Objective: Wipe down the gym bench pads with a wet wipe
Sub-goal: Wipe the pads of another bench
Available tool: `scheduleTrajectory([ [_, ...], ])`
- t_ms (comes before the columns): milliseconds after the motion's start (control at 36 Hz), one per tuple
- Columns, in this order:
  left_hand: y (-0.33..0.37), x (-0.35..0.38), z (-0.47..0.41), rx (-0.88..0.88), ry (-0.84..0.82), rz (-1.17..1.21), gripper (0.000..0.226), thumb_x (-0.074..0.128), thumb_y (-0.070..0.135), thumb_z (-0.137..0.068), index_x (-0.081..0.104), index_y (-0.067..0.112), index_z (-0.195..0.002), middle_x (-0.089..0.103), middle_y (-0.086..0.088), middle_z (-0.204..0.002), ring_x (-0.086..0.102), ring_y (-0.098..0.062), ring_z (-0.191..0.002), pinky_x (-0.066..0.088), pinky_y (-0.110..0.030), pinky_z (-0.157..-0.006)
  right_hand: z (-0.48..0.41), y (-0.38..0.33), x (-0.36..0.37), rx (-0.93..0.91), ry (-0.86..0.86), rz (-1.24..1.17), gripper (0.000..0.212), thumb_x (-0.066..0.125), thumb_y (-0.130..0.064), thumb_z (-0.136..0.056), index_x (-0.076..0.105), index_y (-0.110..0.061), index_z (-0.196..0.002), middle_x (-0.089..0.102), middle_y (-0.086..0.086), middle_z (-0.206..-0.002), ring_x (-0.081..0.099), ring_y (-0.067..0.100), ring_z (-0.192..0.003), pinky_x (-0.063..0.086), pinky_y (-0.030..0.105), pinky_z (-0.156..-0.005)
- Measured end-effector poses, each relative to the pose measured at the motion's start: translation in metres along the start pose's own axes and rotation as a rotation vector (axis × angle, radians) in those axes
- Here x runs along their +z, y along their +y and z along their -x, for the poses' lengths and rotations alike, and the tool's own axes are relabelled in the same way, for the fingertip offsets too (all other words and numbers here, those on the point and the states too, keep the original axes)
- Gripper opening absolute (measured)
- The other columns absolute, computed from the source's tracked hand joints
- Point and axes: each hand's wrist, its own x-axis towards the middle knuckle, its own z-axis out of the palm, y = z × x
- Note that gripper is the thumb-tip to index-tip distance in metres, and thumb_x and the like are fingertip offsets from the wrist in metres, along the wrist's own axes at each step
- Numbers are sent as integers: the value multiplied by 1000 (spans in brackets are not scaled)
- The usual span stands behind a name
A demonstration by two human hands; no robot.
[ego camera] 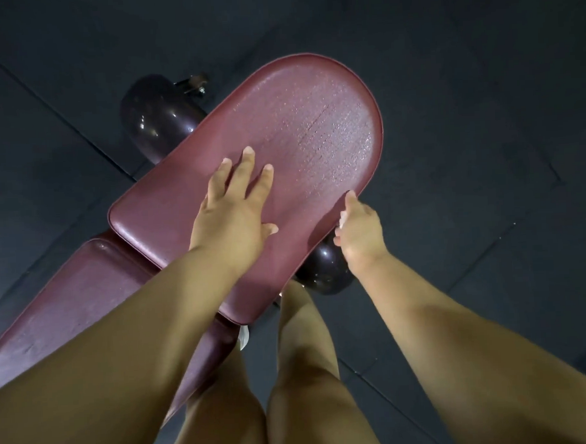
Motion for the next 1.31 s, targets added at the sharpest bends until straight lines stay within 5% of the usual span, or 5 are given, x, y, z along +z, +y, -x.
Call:
scheduleTrajectory([
  [278, -44, 16, 56, 25, 87, -7, 74, 68, 34, -83, 31, 19, -145, 3, -8, -155, 8, -31, -138, 19, -43, -113, 12, 25, 3, -110, 96, 117, 35, 39, -13, -98, 52, -16, -65, 56, -1, -68, 56, 14, -66, 49, 29, -69],
  [583, -76, 54, 90, 98, -28, -158, 81, 51, 36, -94, -7, 25, -150, -24, 1, -155, -17, -27, -144, 3, -36, -117, 80, 100, 63, -86, 35, 410, 35, 44, 0, -89, 43, -21, -62, 47, -3, -64, 52, 22, -77, 46, 26, -62],
  [833, -82, 64, 89, 126, 54, -79, 82, 57, 33, -91, 1, 28, -151, -17, 5, -157, -14, -23, -144, 3, -36, -118, 62, 49, 30, -357, 108, 853, 17, 48, -17, -97, 63, -21, -105, 61, -2, -107, 57, 21, -103, 40, 23, -75],
  [1000, -85, 71, 91, 118, 102, -11, 81, 59, 29, -90, 5, 30, -151, -14, 9, -157, -15, -18, -144, 0, -32, -117, 55, 75, 24, -239, 34, 98, 21, 49, -2, -79, 42, -2, -59, 34, 5, -59, 29, 15, -56, 21, 19, -47],
  [1306, -88, 80, 136, 49, 129, 85, 57, 57, 24, -93, 34, 18, -145, 16, 1, -157, 15, -21, -143, 25, -42, -113, 98, 159, 56, -352, -168, 46, 26, 62, -15, -81, 55, -18, -56, 55, -7, -56, 49, 9, -54, 42, 23, -59],
])
